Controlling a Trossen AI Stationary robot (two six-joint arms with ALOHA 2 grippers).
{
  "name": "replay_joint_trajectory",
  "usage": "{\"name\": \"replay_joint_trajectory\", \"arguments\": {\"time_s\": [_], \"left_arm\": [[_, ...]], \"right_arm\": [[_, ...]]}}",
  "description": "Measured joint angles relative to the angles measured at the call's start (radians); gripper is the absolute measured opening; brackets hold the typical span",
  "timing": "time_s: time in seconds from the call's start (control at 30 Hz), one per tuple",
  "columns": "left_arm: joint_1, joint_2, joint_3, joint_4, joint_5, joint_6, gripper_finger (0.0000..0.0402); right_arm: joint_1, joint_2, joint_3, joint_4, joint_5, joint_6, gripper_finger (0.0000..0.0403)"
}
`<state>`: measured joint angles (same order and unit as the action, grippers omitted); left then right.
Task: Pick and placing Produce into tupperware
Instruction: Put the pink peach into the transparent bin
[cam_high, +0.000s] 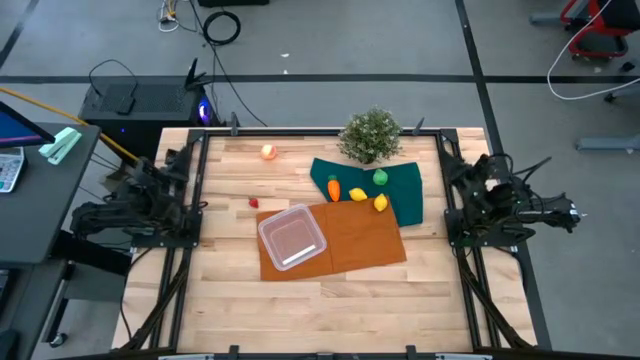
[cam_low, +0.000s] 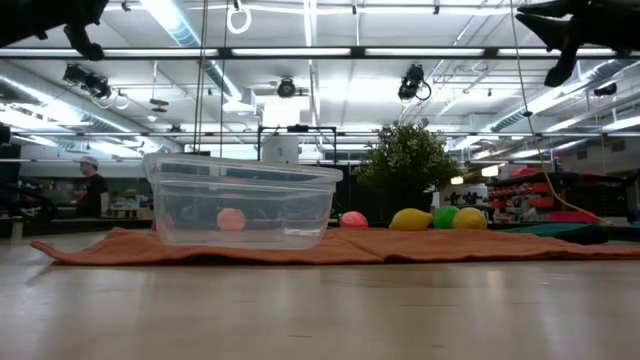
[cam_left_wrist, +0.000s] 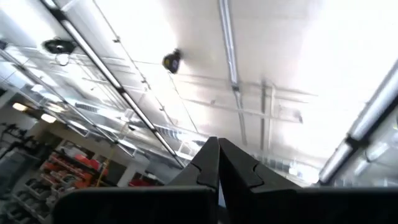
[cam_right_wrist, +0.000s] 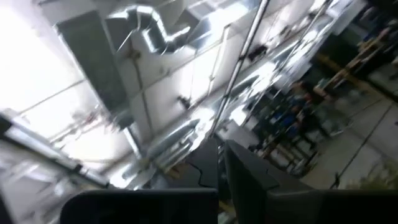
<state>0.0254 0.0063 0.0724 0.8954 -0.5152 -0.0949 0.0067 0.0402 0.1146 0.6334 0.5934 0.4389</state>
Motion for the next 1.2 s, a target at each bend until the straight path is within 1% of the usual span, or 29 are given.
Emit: {"name": "replay_joint_trajectory", "arguments": {"time_s": [0.13,0.2,0.3,0.4,0.53,0.63,0.73,0.87,0.93,1.0,1.1,1.2], "left_arm": [[0.0,0.0,0.079,-0.016,-0.068,0.054,0.0016],[0.0,0.0,0.123,-0.017,-0.147,0.084,0.0012],[0.0,0.0,0.189,-0.017,-0.258,0.083,0.0006],[0.0,0.001,0.25,-0.049,-0.275,0.047,0.0008],[0.0,0.046,0.333,-0.165,-0.276,-0.041,0.0019],[0.0,0.124,0.401,-0.232,-0.274,-0.064,0.0019],[0.0,0.228,0.476,-0.265,-0.278,-0.079,0.0012],[0.0,0.37,0.599,-0.3,-0.278,-0.078,0.0005],[0.0,0.44,0.677,-0.384,-0.278,-0.083,0.0006],[0.0,0.51,0.76,-0.505,-0.278,-0.11,0.0012],[0.0,0.62,0.895,-0.695,-0.278,-0.143,0.002],[0.0,0.728,1.022,-0.876,-0.276,-0.154,0.0022]], "right_arm": [[-0.047,0.104,0.098,0.001,0.005,-0.06,0.0],[-0.072,0.176,0.161,0.0,0.005,-0.1,0.0],[-0.108,0.294,0.263,0.0,0.005,-0.122,0.0],[-0.138,0.411,0.373,-0.006,0.005,-0.118,0.0],[-0.179,0.544,0.518,-0.059,0.004,-0.119,0.0],[-0.214,0.618,0.624,-0.192,0.003,-0.074,0.0],[-0.265,0.674,0.744,-0.421,-0.013,0.036,0.0],[-0.337,0.742,0.916,-0.732,-0.099,0.109,0.0],[-0.369,0.778,0.994,-0.853,-0.156,0.109,0.0],[-0.394,0.814,1.066,-0.946,-0.206,0.103,0.0],[-0.424,0.855,1.151,-1.022,-0.246,0.088,0.0],[-0.44,0.884,1.213,-1.062,-0.257,0.006,0.0]]}}
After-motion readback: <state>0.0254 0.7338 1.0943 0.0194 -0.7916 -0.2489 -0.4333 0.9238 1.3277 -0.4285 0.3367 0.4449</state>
